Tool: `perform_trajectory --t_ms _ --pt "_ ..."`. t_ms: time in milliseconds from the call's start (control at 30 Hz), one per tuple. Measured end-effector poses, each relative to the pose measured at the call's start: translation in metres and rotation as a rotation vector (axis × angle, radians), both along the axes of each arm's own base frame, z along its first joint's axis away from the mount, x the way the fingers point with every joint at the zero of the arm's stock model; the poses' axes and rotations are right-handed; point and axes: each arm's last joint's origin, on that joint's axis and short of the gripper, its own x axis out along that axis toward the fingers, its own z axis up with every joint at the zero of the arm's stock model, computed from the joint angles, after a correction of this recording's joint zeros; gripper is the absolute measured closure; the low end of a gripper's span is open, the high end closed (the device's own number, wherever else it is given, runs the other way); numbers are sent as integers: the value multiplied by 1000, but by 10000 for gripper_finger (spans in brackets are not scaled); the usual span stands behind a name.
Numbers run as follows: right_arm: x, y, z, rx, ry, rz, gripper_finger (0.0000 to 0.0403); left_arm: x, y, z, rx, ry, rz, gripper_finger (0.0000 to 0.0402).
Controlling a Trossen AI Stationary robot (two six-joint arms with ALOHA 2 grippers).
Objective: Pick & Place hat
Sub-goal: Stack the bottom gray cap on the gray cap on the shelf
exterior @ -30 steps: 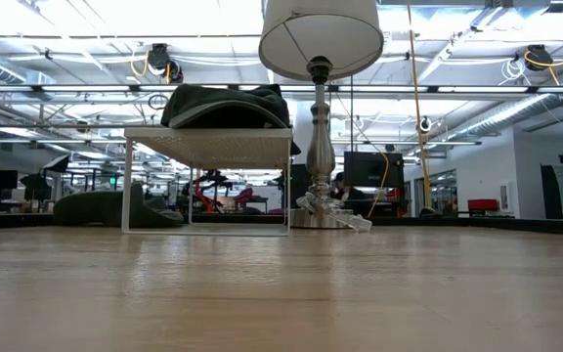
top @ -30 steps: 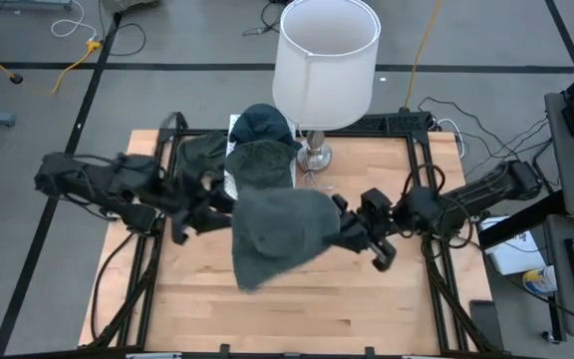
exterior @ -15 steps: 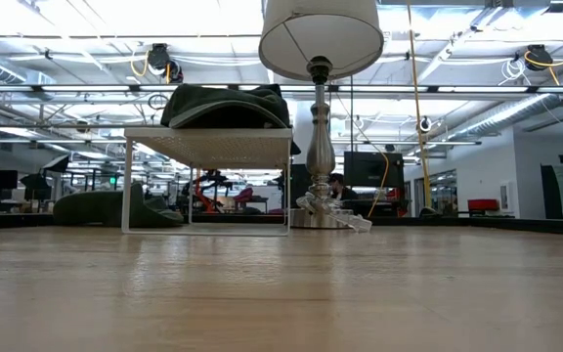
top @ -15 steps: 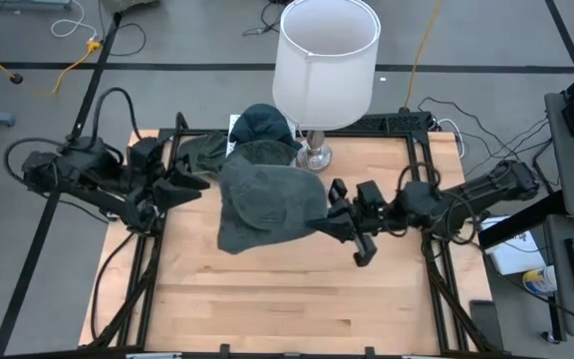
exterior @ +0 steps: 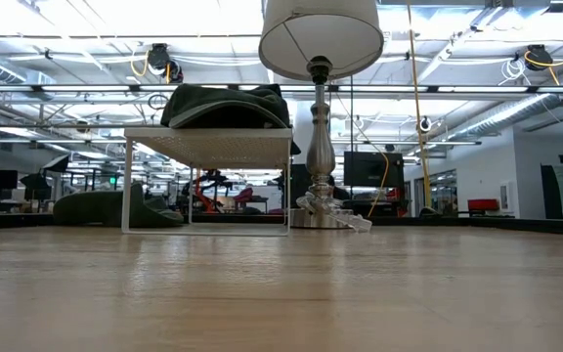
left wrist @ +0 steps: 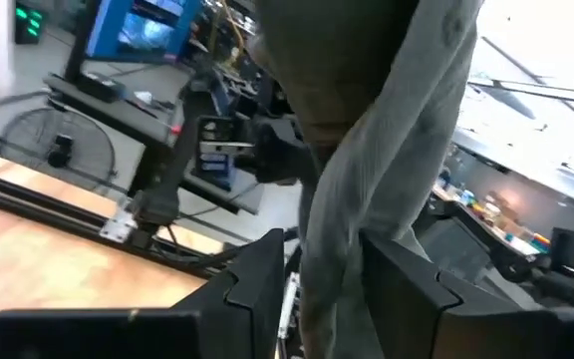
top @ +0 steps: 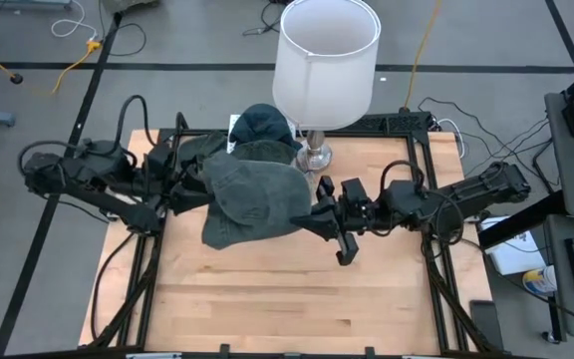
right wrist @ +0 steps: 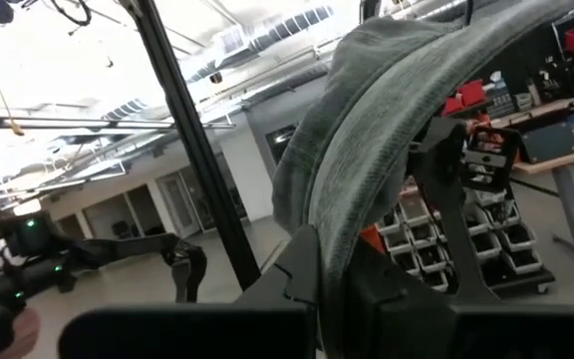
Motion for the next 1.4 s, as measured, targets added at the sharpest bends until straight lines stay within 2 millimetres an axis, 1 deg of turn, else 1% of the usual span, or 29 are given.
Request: perform_trajectory --t_ms 133,233,300,367,467,633,667,800,867,967,1067,1133,1233,1400 --pt "0 -1 -1 6 10 -21 400 11 -5 -3 3 15 -91 270" --pt "2 0 -3 1 24 -20 400 15 -8 -4 3 15 -145 270" --pt "2 0 -3 0 28 -21 400 16 -8 -4 -43 27 -149 272" --pt "2 0 -4 -4 41 -21 400 16 -8 -4 -83 34 -139 282" --pt "3 0 -7 -14 71 -21 396 15 -7 -1 -98 1 -135 315" --pt "4 0 -11 -25 108 -22 365 15 -8 1 -130 -8 -157 385" --pt "4 0 -12 -26 119 -21 356 14 -8 1 -134 -6 -159 391" --pt "1 0 -17 -23 201 2 311 14 -8 1 -170 6 -178 388" --pt "-6 0 -17 -37 249 68 281 14 -8 0 -179 21 -180 394" --pt "-22 4 -15 -27 335 148 244 14 -6 -3 -197 62 -174 394" --pt "-43 7 -15 -23 430 167 222 14 -3 -8 -192 119 -150 396" --pt "-55 6 -13 -22 473 155 216 12 1 -9 -180 182 -129 396" --pt "-72 5 -11 -37 519 113 215 6 6 -4 -152 286 -84 396" --pt "-90 -1 -5 -66 524 70 224 3 14 6 -77 486 -49 397"
